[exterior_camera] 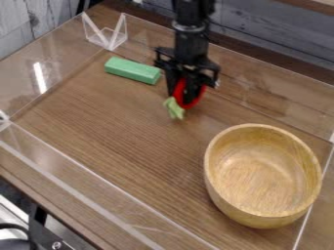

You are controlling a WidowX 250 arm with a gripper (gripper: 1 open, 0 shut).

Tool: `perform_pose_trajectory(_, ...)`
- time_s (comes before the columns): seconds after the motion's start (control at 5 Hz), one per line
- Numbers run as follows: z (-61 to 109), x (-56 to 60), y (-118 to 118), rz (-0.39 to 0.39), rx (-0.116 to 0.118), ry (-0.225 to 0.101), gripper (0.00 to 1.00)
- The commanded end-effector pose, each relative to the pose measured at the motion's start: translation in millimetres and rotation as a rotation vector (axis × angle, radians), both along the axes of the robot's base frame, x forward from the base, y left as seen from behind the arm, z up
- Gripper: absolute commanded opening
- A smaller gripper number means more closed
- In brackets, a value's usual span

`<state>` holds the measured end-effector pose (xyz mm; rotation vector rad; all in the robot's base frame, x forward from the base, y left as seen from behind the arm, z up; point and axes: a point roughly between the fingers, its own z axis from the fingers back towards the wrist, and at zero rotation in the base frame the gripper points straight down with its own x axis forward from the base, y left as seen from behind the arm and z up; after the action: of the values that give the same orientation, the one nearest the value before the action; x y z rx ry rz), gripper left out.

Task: Move the red object to the right side of the table

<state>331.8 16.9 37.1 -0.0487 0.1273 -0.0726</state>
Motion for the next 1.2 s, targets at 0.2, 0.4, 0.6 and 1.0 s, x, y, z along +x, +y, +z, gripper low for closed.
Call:
perform_pose_trajectory(0.2,5.8,19.3,-11,-0.017,0.005,-0.068,0.0)
perform_pose_trajectory(0.4,1.3,22.5,-14,-0.025,0.0,-0.069,0.0)
perform_pose_trajectory(0.6,-2.1,24.8,-16,-0.033,-0.006,-0.071,0.0)
perform_pose_trajectory(1.0,-7.0,28.7,-20,-0.049,-0.022,-0.077,0.0)
